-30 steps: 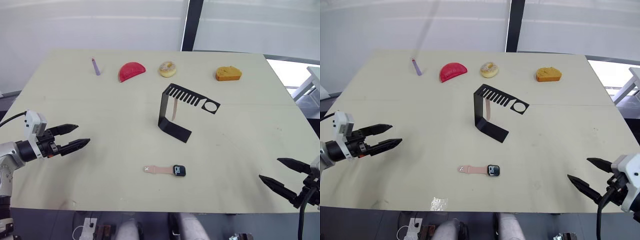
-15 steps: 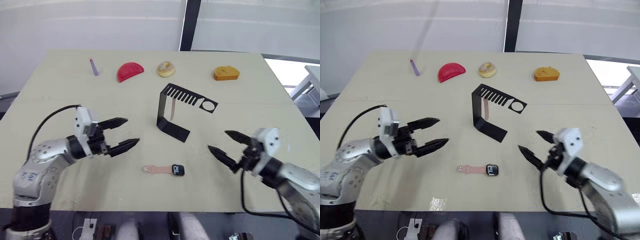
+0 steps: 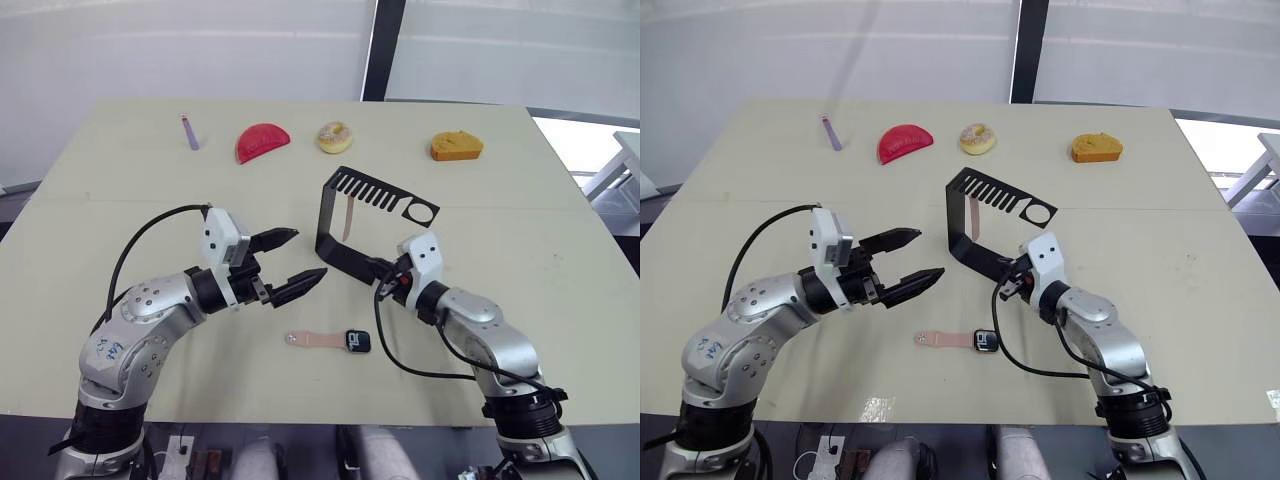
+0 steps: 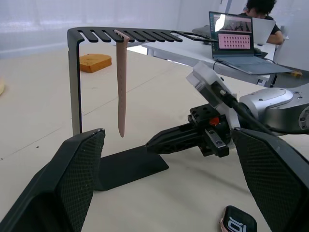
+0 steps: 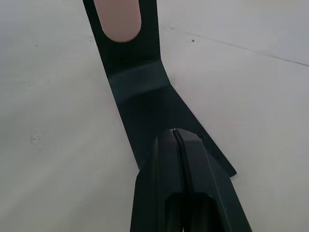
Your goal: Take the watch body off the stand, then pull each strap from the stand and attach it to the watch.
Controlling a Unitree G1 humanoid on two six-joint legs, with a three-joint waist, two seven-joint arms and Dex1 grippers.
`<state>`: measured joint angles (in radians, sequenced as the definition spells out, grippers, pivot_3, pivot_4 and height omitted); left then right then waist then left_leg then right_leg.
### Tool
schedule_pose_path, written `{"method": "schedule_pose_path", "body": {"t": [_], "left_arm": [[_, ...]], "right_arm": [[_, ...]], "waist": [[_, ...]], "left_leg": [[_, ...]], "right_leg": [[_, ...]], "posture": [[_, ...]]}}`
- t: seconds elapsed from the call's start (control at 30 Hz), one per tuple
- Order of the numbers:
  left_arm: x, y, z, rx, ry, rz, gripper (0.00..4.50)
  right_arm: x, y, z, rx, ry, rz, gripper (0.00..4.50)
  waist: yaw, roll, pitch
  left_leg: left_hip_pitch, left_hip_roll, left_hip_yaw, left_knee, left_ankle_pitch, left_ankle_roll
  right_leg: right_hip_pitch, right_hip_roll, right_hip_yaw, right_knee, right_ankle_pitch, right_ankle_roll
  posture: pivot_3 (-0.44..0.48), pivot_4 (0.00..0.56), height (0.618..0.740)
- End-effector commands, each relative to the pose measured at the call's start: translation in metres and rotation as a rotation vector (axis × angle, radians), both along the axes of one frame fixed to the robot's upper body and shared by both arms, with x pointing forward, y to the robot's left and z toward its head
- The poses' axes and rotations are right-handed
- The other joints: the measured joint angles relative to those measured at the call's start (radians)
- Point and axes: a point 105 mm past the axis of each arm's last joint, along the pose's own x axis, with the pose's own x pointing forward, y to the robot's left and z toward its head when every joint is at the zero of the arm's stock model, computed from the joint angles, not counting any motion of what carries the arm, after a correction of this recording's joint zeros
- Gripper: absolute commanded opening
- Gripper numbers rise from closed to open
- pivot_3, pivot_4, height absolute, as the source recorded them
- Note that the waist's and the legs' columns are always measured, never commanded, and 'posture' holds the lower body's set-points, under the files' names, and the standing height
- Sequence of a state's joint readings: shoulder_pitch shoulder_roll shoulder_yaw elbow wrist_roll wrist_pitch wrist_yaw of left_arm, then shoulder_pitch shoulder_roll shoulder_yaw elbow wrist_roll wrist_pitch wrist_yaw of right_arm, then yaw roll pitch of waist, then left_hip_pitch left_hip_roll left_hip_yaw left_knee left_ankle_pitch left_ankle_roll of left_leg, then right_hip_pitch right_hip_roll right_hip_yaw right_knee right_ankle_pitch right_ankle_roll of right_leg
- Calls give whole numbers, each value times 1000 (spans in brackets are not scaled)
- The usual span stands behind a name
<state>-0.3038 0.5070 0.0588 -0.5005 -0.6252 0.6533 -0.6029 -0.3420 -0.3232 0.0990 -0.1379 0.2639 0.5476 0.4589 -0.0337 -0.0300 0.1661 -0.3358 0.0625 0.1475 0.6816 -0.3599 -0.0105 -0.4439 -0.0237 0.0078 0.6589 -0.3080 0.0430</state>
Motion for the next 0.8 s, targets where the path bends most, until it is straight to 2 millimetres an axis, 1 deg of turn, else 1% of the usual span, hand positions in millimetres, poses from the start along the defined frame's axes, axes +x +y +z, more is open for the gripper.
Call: {"method": "schedule_pose_path", "body": {"t": [0.03,0.17,0.2,0.3,0.43,0.53,0.57,0.8], "left_arm": [[-2,-7,9,-1,-56,-16,4500],[-3,-11,6,15,-61,-21,4500],[-3,-12,5,15,-60,-18,4500],[2,-18,3,11,-65,17,4500],[11,-31,0,4,-80,69,4500],[18,-44,-1,-3,-82,104,3671],[22,-47,-3,3,-86,123,3205],[43,-58,-9,5,-115,251,3205]], "right_arm": [[10,0,0,-17,-6,-39,34],[10,-4,-24,-77,99,-63,34],[9,-4,-28,-87,112,-65,34],[6,-5,-31,-87,136,-74,34],[4,-6,-32,-75,150,-80,34],[3,-7,-32,-79,153,-88,0],[3,-8,-32,-79,152,-93,0],[0,-10,-34,-82,157,-104,0]], "waist": [[-1,0,0],[-1,0,0],[-1,0,0],[0,0,-1],[2,-1,-2],[3,-1,-2],[2,-1,-2],[3,-1,-2]], "left_leg": [[0,0,0,0,0,0],[0,0,0,0,0,0],[0,0,0,0,0,0],[1,0,0,0,0,0],[1,0,0,0,0,0],[1,0,0,0,0,0],[1,0,0,0,0,0],[1,0,0,0,0,0]], "right_leg": [[0,0,0,0,0,0],[0,0,0,0,0,0],[0,0,0,0,0,0],[1,0,0,0,0,0],[1,0,0,0,0,0],[1,0,0,0,0,0],[1,0,0,0,0,0],[1,0,0,0,0,0]], "posture": [[0,150,737],[0,150,737],[0,150,737],[0,150,737],[0,150,737],[0,150,737],[0,150,737],[0,150,737]]}}
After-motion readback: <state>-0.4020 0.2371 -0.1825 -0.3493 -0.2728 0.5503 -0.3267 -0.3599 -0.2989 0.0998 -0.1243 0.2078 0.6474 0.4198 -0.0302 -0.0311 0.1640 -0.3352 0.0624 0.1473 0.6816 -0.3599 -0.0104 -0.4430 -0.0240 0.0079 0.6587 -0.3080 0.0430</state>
